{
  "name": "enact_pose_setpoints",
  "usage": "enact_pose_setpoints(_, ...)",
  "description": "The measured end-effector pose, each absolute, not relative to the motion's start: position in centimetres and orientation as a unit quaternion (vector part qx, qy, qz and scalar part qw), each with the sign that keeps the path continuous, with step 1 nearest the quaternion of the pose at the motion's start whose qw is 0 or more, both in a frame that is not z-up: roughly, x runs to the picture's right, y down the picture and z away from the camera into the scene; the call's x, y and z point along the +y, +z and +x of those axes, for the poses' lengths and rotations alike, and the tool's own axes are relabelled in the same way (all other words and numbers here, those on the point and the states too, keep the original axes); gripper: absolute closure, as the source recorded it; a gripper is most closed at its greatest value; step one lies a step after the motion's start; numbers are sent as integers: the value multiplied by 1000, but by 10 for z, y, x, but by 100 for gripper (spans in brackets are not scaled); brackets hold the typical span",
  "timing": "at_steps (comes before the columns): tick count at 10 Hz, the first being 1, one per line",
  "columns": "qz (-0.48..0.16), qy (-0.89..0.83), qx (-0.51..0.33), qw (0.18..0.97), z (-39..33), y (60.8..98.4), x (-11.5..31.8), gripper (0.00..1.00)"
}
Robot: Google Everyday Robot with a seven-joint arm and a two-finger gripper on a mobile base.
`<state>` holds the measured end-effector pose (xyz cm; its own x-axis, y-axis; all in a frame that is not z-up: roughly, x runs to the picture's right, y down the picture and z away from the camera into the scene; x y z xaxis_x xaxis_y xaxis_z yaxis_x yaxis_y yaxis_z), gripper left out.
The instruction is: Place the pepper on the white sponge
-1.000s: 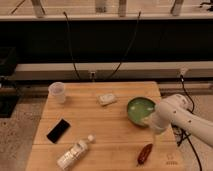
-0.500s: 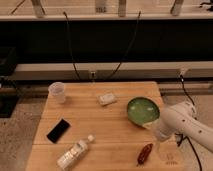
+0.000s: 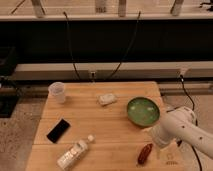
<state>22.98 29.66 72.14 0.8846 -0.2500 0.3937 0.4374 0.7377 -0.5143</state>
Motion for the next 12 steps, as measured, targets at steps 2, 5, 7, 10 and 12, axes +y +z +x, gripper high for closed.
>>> enact_pose_setpoints(2, -313, -192, -153, 918, 227, 719, 310, 20)
enact_pose_setpoints(5, -317, -200, -151, 915, 223, 725, 329, 20)
enact_pose_setpoints(7, -323, -200, -148, 913, 224, 730, 334, 20)
enact_pose_setpoints(10, -334, -201, -143, 910, 226, 736, 340, 42)
enact_pose_setpoints(12, -341, -202, -141, 907, 227, 740, 343, 59)
